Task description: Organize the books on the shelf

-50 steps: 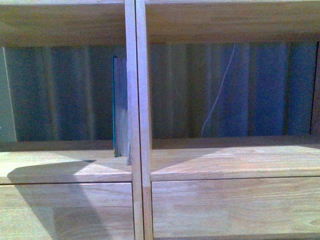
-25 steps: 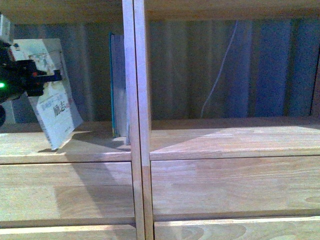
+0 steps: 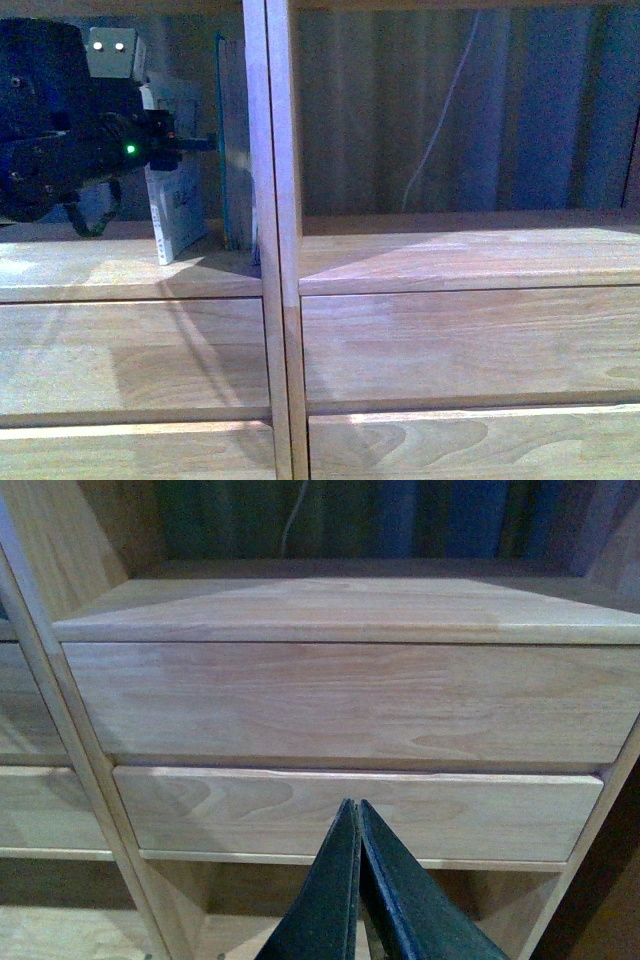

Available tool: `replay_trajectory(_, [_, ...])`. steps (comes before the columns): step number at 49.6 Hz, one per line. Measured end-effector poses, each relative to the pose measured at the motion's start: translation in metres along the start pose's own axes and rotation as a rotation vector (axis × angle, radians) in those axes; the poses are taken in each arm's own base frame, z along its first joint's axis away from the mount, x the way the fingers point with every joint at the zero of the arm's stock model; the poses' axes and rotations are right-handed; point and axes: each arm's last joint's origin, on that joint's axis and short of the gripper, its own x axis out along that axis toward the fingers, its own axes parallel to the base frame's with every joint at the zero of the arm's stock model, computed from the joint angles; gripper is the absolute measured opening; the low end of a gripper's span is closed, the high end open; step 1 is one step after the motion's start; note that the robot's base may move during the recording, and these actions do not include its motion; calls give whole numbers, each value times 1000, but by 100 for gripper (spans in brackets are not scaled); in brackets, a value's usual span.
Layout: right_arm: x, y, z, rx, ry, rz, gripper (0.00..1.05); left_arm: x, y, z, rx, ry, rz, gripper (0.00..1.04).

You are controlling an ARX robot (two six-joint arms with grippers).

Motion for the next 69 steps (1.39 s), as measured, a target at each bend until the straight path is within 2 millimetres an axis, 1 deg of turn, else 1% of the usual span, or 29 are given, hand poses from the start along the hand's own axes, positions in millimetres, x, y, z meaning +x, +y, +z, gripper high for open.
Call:
replay_trajectory(2, [-2,0,-4,0,-10,0,3,5,-5,-1,9,1,-2,7])
replay_trajectory(6, [-3,0,-4,0,-17,0,3,12,-12,-2,22,5,5,7])
replay_trajectory(14, [-7,0,-3,0,-23,0,3,17,-21,-4,33,10,24,7])
replay_trajectory(16, [-8,0,-3,0,-23,0,3,17,-24,-5,32,14,26,17])
replay_trajectory(19, [-10,0,-3,0,-21,0,3,16,-27,-12,35,32,18,27])
replay_trajectory(23, [-13,0,-3,0,-23,0,3,11,-32,-28,39,79,7,45])
replay_trajectory(31, [-15,0,-3,0,-22,0,3,5,-35,-41,42,125,8,66])
replay_trajectory(32, [-16,0,-3,0,-22,0,3,2,-34,-43,43,136,12,72])
replay_trajectory(37, [-18,0,-3,0,-23,0,3,-7,-33,-45,42,160,16,91])
replay_trajectory(41, [-19,0,-3,0,-23,0,3,-14,-32,-42,34,168,22,99])
replay_trajectory(45, [-20,0,-3,0,-22,0,3,-21,-32,-37,21,172,17,97])
replay_trajectory(48, [-20,0,-3,0,-21,0,3,-28,-32,-33,14,173,11,97])
replay_trajectory(54, [-28,0,-8,0,13,0,3,-44,-32,-24,-19,179,8,97])
replay_trajectory(58, [-31,0,-6,-1,-15,1,3,-55,-32,-20,-35,185,7,97])
replay_trajectory(61, [-31,0,-6,-1,-20,-1,3,-67,-33,-14,-49,180,-4,97])
replay_trajectory(65, [-31,0,-6,-1,-18,0,3,-94,-33,1,-62,153,13,97])
replay_trajectory(66, [-31,0,-6,-1,-17,0,3,-104,-32,6,-65,142,25,97])
replay_trajectory(67, [-31,0,-6,-1,-17,0,3,-107,-31,8,-65,139,30,97])
replay_trajectory(69, [-31,0,-6,-1,-17,0,3,-122,-30,15,-64,128,45,97])
